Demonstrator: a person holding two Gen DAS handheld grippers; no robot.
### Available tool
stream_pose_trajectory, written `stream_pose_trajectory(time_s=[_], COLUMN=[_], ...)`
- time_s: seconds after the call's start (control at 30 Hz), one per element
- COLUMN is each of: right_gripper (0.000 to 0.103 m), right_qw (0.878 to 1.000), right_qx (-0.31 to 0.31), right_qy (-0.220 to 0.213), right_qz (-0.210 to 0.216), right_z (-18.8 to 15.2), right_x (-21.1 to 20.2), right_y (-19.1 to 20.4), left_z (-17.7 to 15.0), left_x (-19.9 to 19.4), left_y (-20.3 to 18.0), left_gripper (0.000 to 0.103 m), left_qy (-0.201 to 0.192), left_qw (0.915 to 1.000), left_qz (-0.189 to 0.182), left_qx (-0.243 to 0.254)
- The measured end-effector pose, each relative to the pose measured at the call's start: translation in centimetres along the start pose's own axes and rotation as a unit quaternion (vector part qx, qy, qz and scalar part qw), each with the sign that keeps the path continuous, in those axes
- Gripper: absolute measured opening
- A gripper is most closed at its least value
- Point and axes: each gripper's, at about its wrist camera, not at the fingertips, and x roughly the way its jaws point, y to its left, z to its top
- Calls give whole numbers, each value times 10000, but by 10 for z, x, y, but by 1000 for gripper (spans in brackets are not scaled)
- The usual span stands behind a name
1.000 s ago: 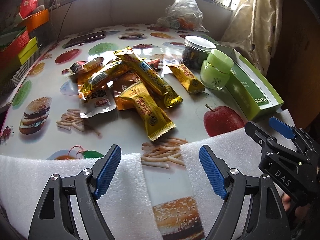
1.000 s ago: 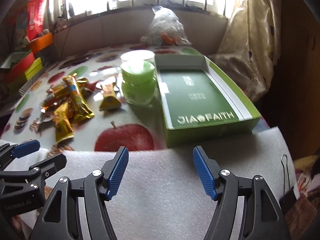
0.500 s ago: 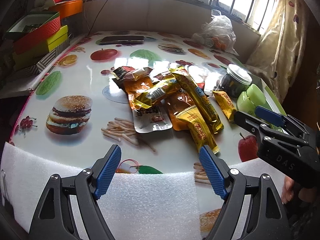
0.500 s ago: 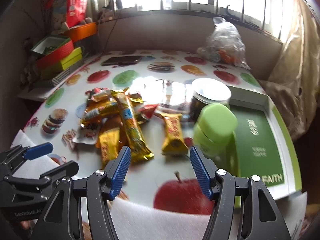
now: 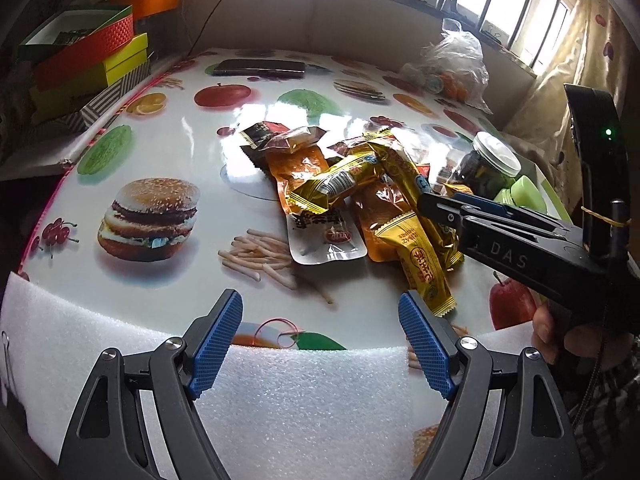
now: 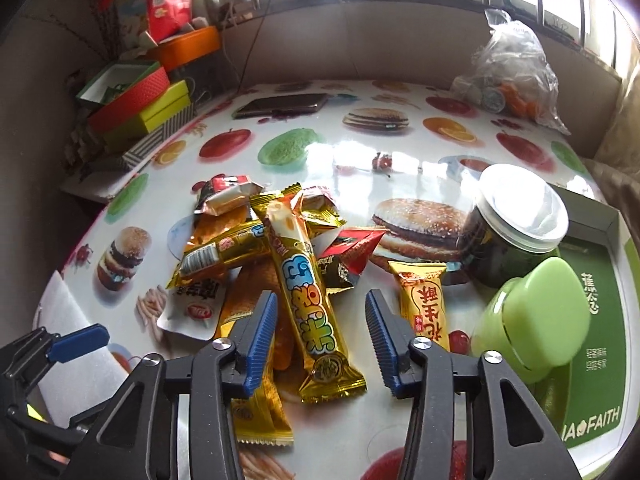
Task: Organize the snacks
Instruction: 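Reach the right gripper into the snack pile and grasp the blue-and-yellow snack bar, then grasp the yellow peanut-candy packet with the left gripper while the right gripper holds the snack bar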
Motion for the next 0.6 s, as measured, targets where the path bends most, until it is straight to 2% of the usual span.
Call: stream_pose_trajectory(time_s=[0.27,0.6], right_gripper=[23,22], right_qw=[9996,9992], right_qx=[19,167], right_qy=[98,-164], right_qz=[269,326], right_z=[-2,-8], right_x=[8,-16], right_y=[-2,-8], left_z=[4,9], left_x=[5,9], left_y=[-3,-14], left_gripper=[81,81], left_qy=[71,150], left_qw=[10000,9998], left_qz=[37,-90], left_qx=[23,77])
